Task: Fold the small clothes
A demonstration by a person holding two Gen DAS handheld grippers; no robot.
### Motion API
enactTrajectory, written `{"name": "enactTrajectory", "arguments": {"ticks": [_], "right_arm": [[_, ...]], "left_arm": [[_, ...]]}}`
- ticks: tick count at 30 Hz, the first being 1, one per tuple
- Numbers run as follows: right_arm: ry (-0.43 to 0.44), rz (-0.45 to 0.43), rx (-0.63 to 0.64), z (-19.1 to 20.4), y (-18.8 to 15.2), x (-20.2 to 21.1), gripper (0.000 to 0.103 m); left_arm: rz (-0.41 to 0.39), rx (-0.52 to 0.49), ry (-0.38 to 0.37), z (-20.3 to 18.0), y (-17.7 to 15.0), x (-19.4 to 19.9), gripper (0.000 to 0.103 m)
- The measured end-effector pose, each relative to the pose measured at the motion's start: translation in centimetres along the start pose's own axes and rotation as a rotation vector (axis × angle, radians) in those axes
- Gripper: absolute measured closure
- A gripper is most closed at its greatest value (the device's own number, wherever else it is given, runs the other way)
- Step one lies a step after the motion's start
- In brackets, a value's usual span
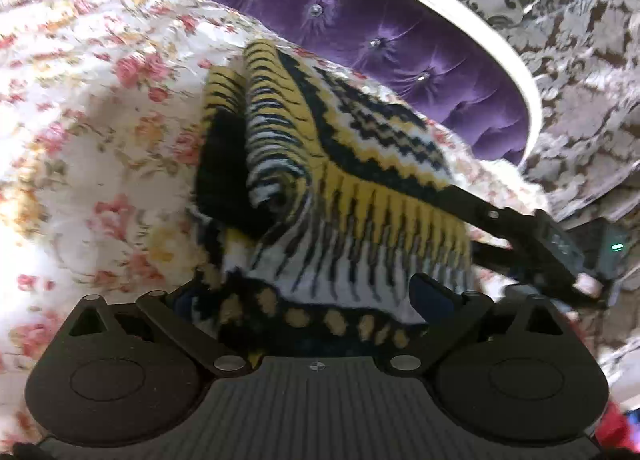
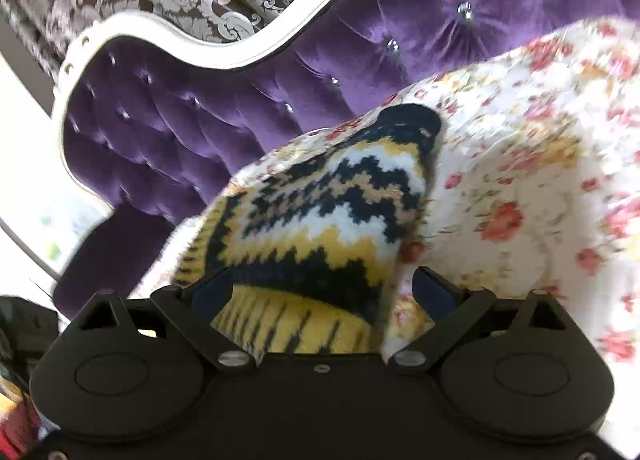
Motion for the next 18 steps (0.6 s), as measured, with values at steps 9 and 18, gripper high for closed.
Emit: {"name": "enactTrajectory", "arguments": {"ticks": [9,18], "right_arm": [[-0.005,0.06,-0.028,1.0,0.9,-0.5,0.053],[-0.015,0.14,-0.026,3.4,-2.8,4.3,0.053]], "left_arm": [[0.011,0.13,-0.165,1.1,-0.2,0.1,0.068],[0.061,0.079,-0.249,-3.0,-5.4,3.4,0.069]]}}
Point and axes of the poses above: each gripper's, at about its wrist camera, not at the fingertips, and x roughly against the way its jaws point, z to its left, y to its top, the point moved 2 cm from there along -x, roughly the way its jaws point, and after that the axes turned 9 degrees about z, right-handed, at the moved point
